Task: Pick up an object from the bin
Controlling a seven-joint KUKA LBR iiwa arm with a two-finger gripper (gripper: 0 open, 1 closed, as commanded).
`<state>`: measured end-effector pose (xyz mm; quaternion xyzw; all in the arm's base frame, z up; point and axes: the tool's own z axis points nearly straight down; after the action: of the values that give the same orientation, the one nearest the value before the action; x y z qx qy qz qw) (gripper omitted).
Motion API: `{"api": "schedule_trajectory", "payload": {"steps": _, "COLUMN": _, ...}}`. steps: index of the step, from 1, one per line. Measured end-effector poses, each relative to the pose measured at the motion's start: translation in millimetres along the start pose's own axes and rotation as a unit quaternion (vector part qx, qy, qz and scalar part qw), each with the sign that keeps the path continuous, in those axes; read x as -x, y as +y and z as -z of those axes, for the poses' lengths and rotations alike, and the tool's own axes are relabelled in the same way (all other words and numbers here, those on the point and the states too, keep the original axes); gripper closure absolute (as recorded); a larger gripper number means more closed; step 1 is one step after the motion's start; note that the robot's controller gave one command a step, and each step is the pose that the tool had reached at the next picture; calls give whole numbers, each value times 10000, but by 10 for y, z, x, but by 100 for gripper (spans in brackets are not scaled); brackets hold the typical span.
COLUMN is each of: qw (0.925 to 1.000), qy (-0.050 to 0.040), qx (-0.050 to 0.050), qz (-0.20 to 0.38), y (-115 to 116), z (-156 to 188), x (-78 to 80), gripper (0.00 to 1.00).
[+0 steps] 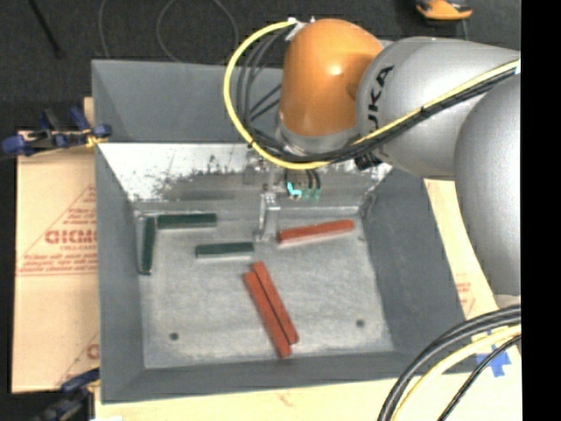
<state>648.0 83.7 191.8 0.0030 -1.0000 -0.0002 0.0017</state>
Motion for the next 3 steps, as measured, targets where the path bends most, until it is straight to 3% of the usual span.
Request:
{"api": "schedule_trajectory", "payload": {"steps": 1, "qw": 9998, "qy": -6, "qx": -4, "qz": 192, "y": 207, "z": -1258, "x": -134, "gripper": 0}}
{"api": "schedule_trajectory", "payload": {"steps": 2, "qw": 9999, "qy": -30, "qx": 5, "qz": -138, "y": 339, "z": -895, "x": -294, "gripper": 0}}
{"api": "schedule_trajectory", "payload": {"steps": 3, "qw": 9995, "qy": -44, "qx": 6, "qz": -323, "y": 280, "z": -818, "x": -299, "gripper": 0}}
